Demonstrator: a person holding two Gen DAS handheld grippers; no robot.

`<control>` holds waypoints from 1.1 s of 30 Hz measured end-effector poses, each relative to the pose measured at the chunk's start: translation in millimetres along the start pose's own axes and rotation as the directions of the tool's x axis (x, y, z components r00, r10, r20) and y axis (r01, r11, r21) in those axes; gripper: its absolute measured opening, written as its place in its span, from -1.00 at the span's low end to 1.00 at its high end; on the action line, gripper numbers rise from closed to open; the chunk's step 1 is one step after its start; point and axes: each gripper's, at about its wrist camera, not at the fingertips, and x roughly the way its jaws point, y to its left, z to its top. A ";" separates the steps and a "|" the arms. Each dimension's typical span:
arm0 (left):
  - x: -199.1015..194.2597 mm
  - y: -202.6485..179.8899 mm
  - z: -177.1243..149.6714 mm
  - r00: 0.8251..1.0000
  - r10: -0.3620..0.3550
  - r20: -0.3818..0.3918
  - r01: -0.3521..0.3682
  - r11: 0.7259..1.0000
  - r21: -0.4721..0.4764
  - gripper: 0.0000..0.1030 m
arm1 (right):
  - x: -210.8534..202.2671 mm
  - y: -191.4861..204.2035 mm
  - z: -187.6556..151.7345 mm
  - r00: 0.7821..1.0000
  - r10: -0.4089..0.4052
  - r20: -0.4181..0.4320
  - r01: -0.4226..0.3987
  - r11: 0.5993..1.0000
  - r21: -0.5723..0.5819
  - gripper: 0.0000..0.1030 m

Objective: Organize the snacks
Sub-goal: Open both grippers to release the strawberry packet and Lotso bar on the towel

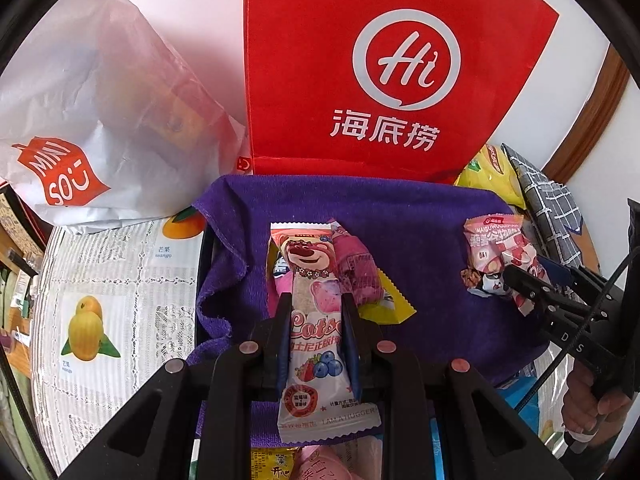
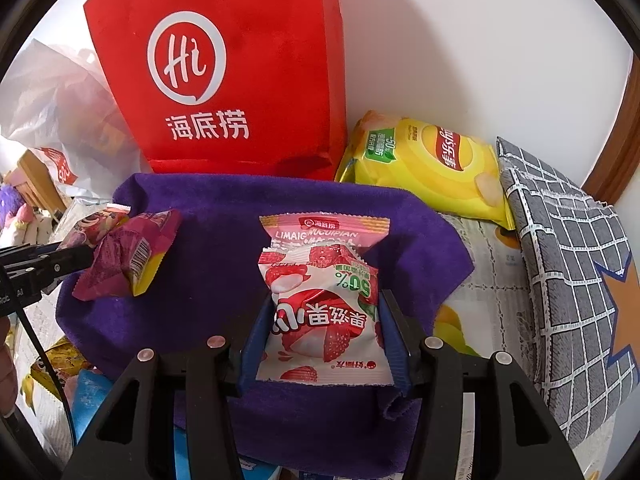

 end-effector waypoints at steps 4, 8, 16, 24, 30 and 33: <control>1.1 -1.2 0.0 1.000 0.005 -0.003 -0.005 1.000 0.005 -0.57 | 2.9 0.0 -0.9 1.000 -0.001 -0.010 0.001 1.000 -0.003 0.02; 3.6 -0.4 0.3 1.000 0.010 -0.010 -0.010 1.000 0.003 -0.57 | 3.0 0.1 -1.2 1.000 -0.001 -0.012 0.001 1.000 -0.005 0.04; 4.1 0.0 0.2 1.000 0.010 -0.012 -0.010 1.000 0.000 -0.55 | 2.9 3.9 -0.5 1.000 0.006 -0.018 -0.006 1.000 -0.015 0.11; 3.4 -1.0 -0.2 1.000 0.010 -0.010 -0.010 1.000 0.002 -0.52 | -13.9 7.9 1.5 1.000 0.021 0.022 -0.021 0.999 -0.030 0.14; 1.6 -2.9 -0.9 1.000 0.006 -0.007 -0.006 1.000 0.010 -0.52 | -26.6 10.4 3.6 0.998 0.030 0.060 -0.028 0.999 -0.035 0.19; 1.0 -3.2 -1.0 1.000 0.000 -0.007 0.000 1.000 0.008 -0.52 | -29.4 9.2 4.7 0.997 0.034 0.067 -0.032 0.999 -0.030 0.19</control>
